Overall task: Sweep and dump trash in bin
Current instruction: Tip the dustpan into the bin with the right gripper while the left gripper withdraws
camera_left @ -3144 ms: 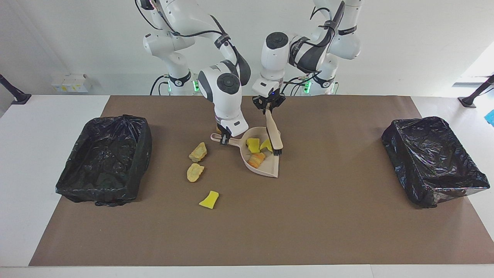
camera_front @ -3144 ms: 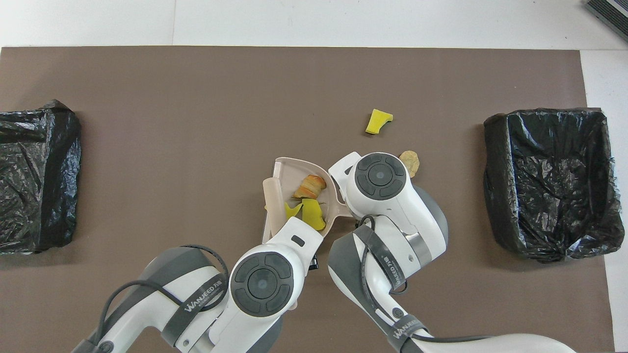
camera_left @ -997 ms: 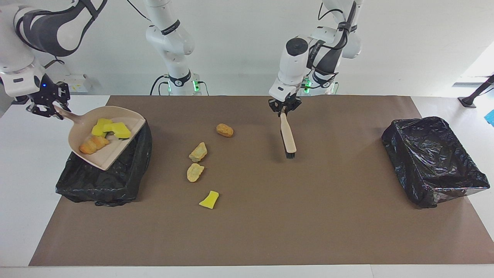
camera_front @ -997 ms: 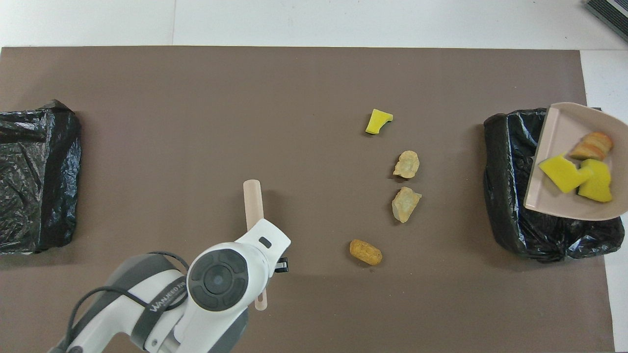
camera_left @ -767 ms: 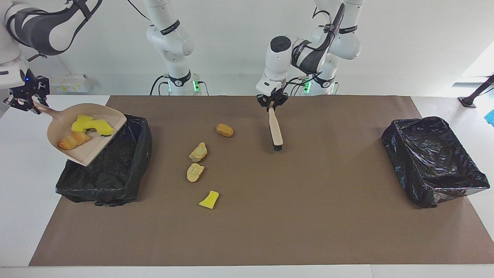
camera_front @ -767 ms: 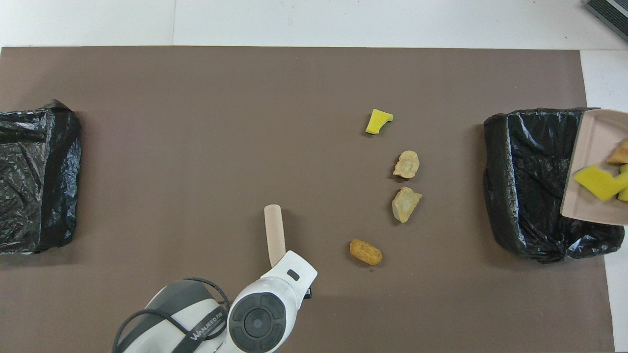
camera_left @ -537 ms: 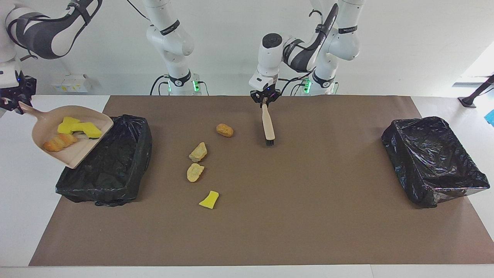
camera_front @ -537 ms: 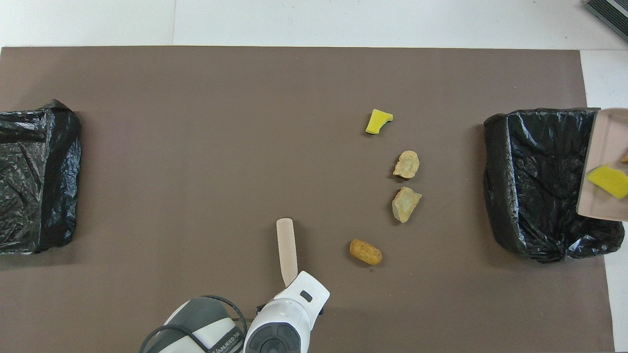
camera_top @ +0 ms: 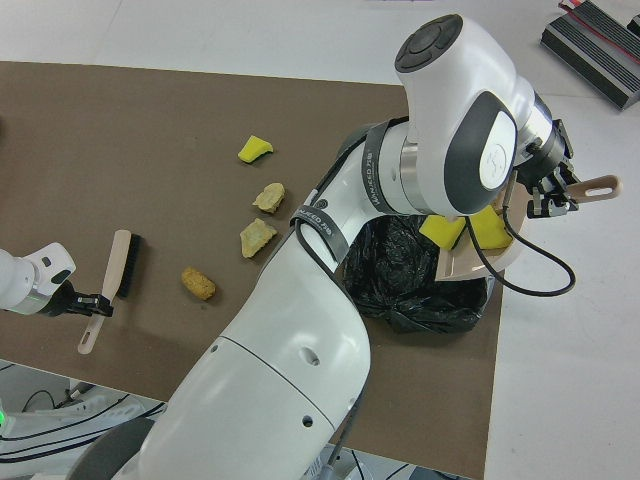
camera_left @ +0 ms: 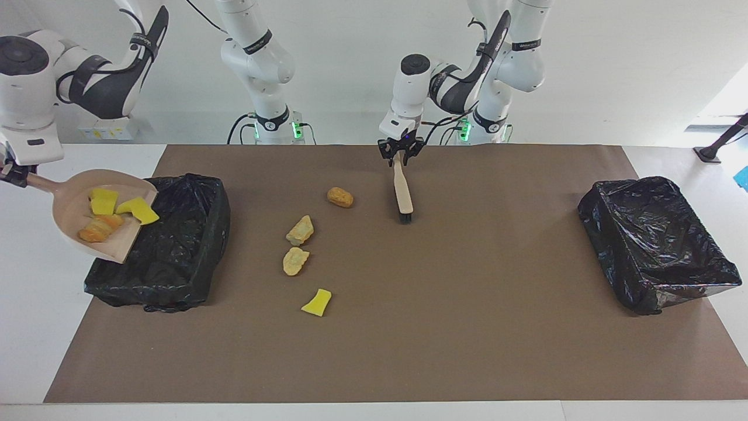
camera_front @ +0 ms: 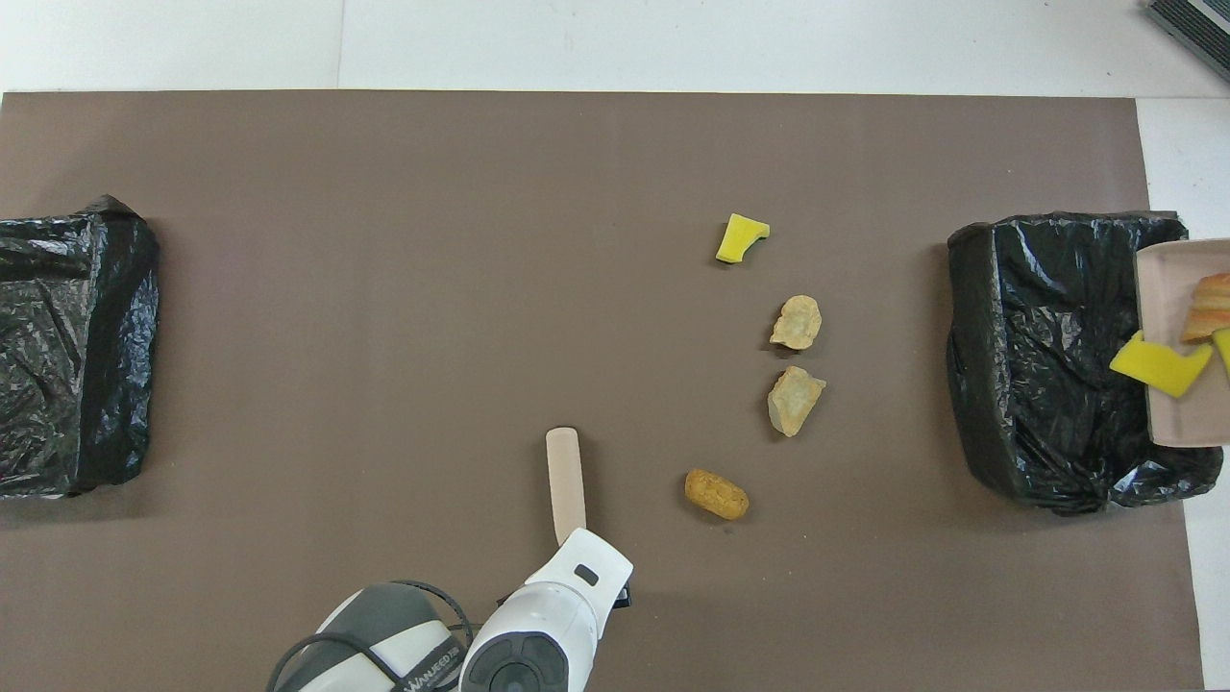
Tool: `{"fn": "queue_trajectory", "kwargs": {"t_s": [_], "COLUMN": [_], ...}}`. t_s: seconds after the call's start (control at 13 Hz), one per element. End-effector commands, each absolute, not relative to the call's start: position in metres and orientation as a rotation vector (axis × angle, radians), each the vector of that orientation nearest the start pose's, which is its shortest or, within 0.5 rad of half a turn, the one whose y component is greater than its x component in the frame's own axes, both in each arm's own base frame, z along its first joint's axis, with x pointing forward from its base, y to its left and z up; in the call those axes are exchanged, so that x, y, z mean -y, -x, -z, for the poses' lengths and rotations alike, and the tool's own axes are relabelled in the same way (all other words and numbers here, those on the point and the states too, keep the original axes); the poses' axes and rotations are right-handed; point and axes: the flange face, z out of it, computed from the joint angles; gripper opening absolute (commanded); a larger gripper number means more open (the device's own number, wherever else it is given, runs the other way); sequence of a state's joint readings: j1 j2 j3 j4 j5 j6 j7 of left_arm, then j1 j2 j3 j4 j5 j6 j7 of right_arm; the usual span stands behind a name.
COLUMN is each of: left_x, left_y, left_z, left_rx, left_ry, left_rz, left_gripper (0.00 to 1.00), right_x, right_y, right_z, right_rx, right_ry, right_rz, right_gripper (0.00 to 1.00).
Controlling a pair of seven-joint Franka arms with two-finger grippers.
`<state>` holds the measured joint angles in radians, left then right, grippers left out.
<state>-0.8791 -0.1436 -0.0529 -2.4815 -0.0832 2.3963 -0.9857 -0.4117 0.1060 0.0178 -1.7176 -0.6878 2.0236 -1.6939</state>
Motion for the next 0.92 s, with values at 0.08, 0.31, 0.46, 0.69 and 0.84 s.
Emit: {"fn": "queue_trajectory", "kwargs": {"t_s": [0.08, 0.31, 0.46, 0.69, 0.84], "left_x": [0.355, 0.323, 0.301, 0.269, 0.221], "left_y": [-0.326, -0.383, -0.422, -0.485, -0.516], "left_z": [-0.369, -0.391, -0.401, -0.423, -0.447], "left_rx": [0.35, 0.352, 0.237, 0.147, 0.106], "left_ry": [3.227, 3.211, 3.214, 3.205, 3.21], "left_rz": [0.003, -0.002, -0.014, -0.065, -0.074], "left_gripper": [1.0, 1.0, 1.0, 1.0, 1.0], "right_x": [0.263, 0.259, 0.246, 0.216, 0.191], "right_y": [-0.56, -0.562, -0.568, -0.576, -0.585], "right_z": [-0.544, -0.539, -0.547, -0.558, -0.557], "right_rx": [2.598, 2.68, 2.751, 2.869, 2.923], "right_ry": [2.445, 2.336, 2.243, 2.091, 2.062], "right_rz": [-0.976, -1.103, -1.19, -1.331, -1.386], "right_gripper": [0.0, 0.0, 0.0, 0.0, 0.0]}}
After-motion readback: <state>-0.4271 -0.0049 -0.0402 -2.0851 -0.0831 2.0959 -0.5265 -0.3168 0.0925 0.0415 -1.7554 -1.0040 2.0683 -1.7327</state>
